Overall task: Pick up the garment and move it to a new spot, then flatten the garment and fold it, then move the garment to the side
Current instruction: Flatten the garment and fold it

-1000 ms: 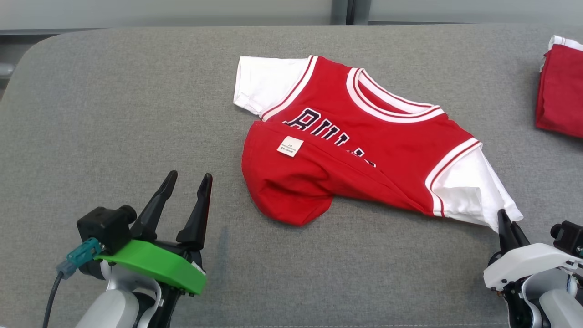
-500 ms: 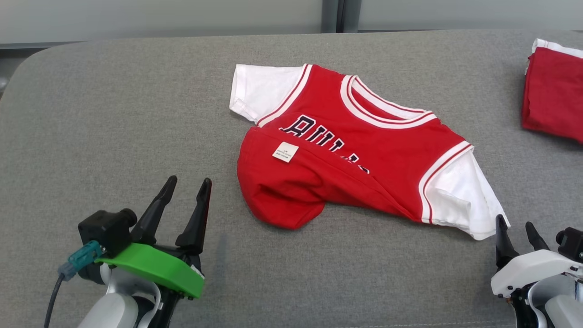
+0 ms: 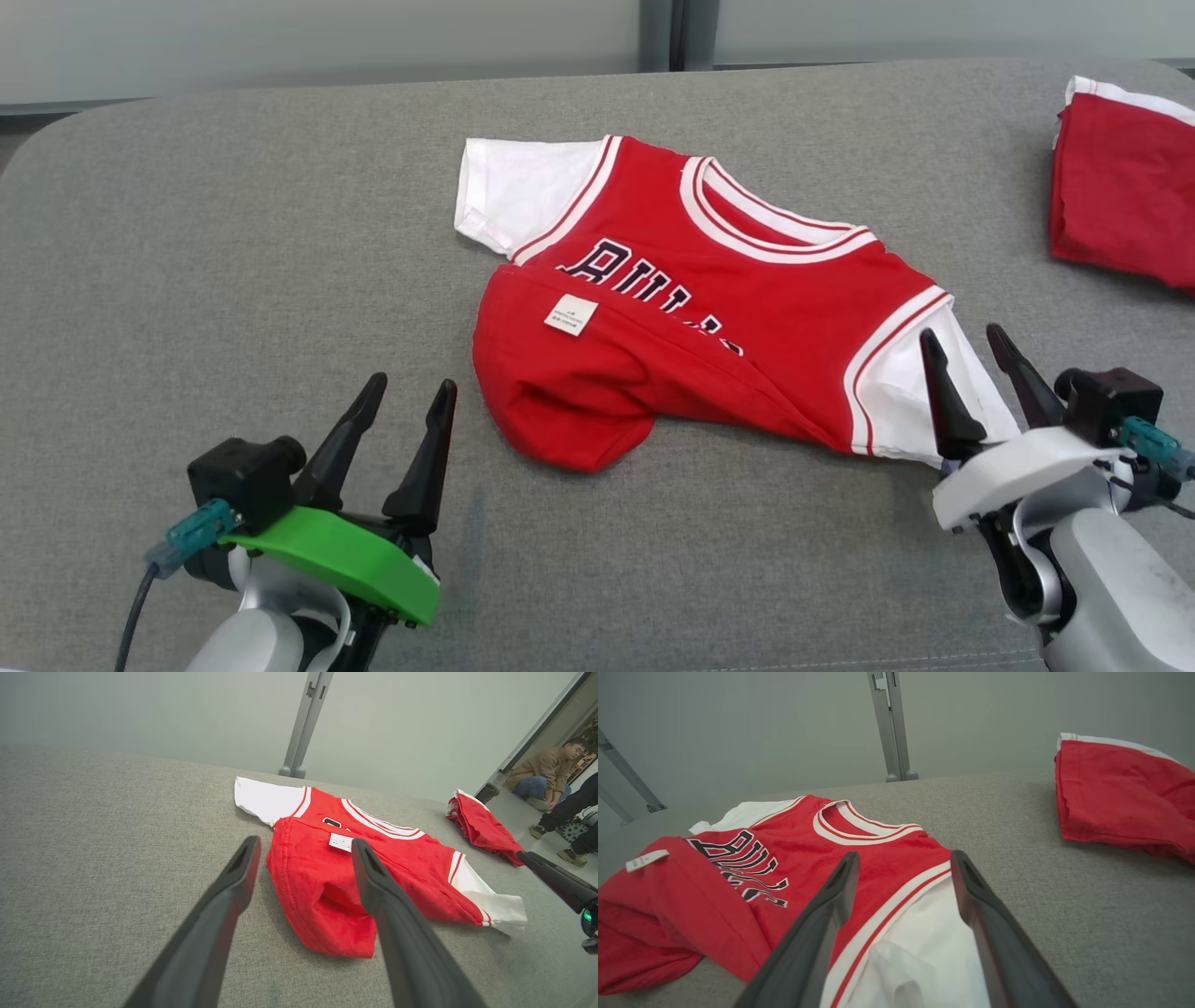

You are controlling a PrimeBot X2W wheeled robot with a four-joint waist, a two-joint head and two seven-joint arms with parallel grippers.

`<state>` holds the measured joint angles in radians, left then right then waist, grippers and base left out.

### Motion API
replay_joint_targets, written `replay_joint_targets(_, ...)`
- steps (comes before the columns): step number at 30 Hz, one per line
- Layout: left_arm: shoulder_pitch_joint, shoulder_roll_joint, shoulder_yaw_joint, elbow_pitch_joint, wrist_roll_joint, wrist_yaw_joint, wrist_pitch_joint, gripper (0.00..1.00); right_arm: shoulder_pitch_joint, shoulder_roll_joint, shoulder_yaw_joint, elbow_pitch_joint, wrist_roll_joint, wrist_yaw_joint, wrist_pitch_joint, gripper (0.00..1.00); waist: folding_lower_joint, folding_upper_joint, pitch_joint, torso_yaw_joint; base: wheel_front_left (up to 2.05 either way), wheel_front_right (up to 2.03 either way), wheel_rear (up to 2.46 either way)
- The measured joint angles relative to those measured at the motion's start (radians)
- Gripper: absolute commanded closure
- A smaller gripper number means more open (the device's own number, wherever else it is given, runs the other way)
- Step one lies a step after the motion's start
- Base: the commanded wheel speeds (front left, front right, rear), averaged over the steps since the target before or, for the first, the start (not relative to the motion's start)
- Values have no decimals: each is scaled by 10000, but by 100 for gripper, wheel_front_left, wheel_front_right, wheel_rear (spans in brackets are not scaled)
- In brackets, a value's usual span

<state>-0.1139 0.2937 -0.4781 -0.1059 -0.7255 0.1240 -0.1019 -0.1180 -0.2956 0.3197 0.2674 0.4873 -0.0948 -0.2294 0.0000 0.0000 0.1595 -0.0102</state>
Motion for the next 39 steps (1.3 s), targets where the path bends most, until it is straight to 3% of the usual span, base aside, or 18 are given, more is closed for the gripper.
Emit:
replay_joint_targets(7, -117, -240, -98, 368, -69, -4, 322, 0, -826, 146, 485, -734, -245, 245, 10, 0, 0, 0, 16, 355, 0, 0, 0)
replay_joint_targets(12, -589, -165, 209, 811, -286, -4, 658, 0, -1092, 456, 1104, -1057, -616, 355, 90, 0, 0, 0, 45, 194, 0, 0, 0)
replay_joint_targets(23, -1855, -167, 504, 2637, -1413, -25, 2125, 0, -1092, 460, 1352, -1935, -1034, 301, 228, 0, 0, 0, 250, -1048, 0, 0, 0)
replay_joint_targets(39, -3225, 38, 619, 4391, -2027, -686, 3267, 0, -751, 717, 1133, -2265, -976, 123, 234, 0, 0, 0, 885, -2677, 0, 0, 0)
